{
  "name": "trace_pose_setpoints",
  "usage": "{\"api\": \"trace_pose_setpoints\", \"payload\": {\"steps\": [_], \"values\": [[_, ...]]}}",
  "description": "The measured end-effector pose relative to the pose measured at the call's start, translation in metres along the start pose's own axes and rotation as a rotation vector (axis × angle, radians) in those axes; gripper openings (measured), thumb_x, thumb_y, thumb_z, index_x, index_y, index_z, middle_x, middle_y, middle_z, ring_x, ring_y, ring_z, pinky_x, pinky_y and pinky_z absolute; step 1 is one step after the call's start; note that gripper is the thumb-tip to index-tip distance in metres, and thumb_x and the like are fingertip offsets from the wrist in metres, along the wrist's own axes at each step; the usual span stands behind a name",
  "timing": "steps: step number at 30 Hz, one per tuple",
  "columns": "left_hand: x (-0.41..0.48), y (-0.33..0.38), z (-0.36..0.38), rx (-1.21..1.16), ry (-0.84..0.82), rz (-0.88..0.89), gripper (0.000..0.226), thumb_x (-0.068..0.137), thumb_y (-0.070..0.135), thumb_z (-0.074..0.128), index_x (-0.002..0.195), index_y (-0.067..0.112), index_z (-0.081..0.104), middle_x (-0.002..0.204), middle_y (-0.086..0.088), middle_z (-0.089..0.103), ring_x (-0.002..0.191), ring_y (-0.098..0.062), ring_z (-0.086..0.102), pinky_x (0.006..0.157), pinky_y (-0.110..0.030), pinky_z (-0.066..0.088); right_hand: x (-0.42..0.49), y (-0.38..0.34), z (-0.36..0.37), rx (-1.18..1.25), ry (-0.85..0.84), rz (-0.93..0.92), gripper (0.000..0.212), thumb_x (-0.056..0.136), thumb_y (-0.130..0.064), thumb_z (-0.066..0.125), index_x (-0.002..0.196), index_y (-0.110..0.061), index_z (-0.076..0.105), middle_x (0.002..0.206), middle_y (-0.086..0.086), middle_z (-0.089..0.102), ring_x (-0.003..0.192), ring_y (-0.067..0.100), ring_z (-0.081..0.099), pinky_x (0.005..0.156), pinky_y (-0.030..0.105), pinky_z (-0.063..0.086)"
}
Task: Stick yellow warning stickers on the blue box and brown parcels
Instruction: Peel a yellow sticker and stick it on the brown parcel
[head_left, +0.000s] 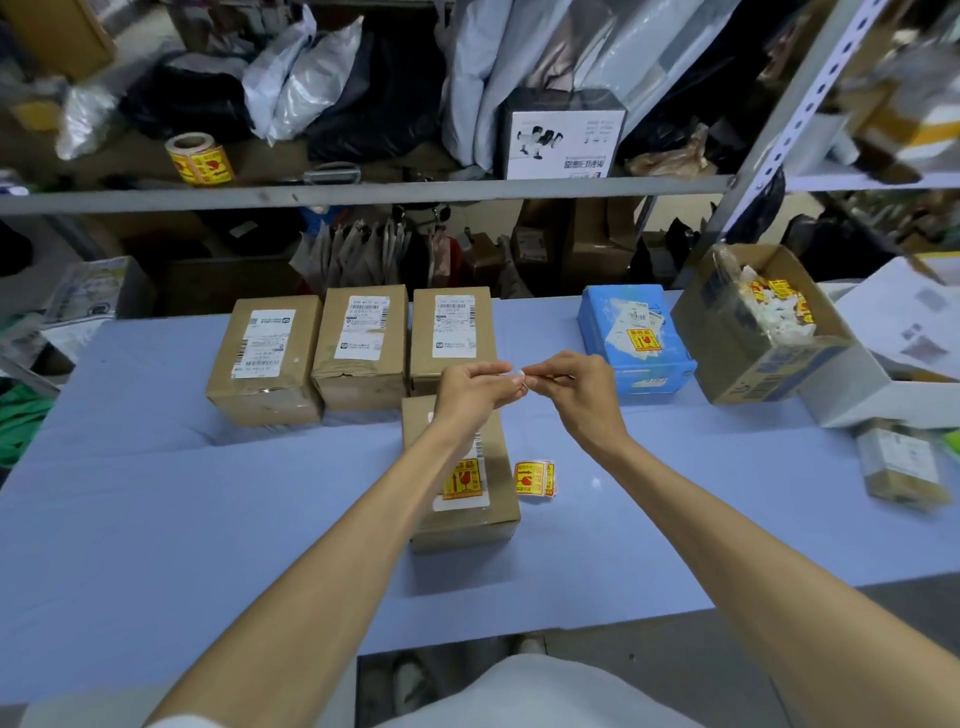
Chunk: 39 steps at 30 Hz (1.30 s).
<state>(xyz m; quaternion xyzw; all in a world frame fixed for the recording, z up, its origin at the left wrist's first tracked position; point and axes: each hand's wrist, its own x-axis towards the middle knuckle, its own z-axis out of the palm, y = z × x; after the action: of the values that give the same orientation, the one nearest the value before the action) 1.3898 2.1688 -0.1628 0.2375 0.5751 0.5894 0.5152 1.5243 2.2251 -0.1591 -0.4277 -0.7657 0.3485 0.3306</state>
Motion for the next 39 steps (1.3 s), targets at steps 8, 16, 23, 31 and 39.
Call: {"api": "trace_pose_setpoints", "payload": {"steps": [8,16,23,31,39], "values": [[0.018,-0.002,0.035,0.182,-0.082,-0.037,0.024,0.082,0.003,0.071,0.104,0.002,0.064,0.096,-0.018,0.071,0.087,-0.023,0.072,0.081,-0.025,0.057,0.001,0.019,-0.033,-0.054,-0.012,0.041,0.019,0.083,-0.022,0.073,0.092,-0.005,0.073,0.081,0.005,0.07,0.072,0.01,0.064,0.064,0.015,0.052],[0.047,0.001,0.088,0.631,-0.282,0.205,0.011,0.085,0.011,0.07,0.095,0.007,0.071,0.089,-0.011,0.073,0.081,-0.015,0.071,0.078,-0.025,0.057,0.012,0.045,-0.074,-0.186,0.033,0.189,0.016,0.089,-0.017,0.066,0.083,-0.002,0.065,0.077,0.011,0.068,0.073,0.022,0.063,0.066,0.037,0.052],[0.092,0.002,0.162,1.015,-0.403,0.295,0.013,0.087,0.007,0.062,0.096,0.009,0.071,0.101,-0.008,0.069,0.089,-0.016,0.062,0.069,-0.018,0.049,0.027,0.08,-0.136,-0.278,0.138,0.283,0.01,0.083,-0.01,0.069,0.076,-0.003,0.065,0.075,0.004,0.067,0.075,0.02,0.066,0.07,0.039,0.053],[0.14,0.017,0.247,1.31,-0.567,0.428,0.017,0.087,0.008,0.058,0.101,0.006,0.068,0.106,-0.011,0.069,0.101,-0.024,0.062,0.077,-0.029,0.047,0.05,0.118,-0.206,-0.268,0.314,0.372,0.009,0.073,-0.007,0.076,0.071,-0.006,0.068,0.07,0.002,0.066,0.066,0.011,0.059,0.062,0.023,0.046],[0.177,0.025,0.319,1.41,-0.634,0.474,0.018,0.088,0.011,0.056,0.099,0.004,0.068,0.102,-0.016,0.067,0.096,-0.031,0.062,0.084,-0.043,0.054,0.086,0.158,-0.248,-0.282,0.41,0.467,0.022,0.065,-0.01,0.083,0.081,-0.008,0.067,0.079,0.002,0.066,0.078,0.022,0.063,0.072,0.038,0.052]]}}
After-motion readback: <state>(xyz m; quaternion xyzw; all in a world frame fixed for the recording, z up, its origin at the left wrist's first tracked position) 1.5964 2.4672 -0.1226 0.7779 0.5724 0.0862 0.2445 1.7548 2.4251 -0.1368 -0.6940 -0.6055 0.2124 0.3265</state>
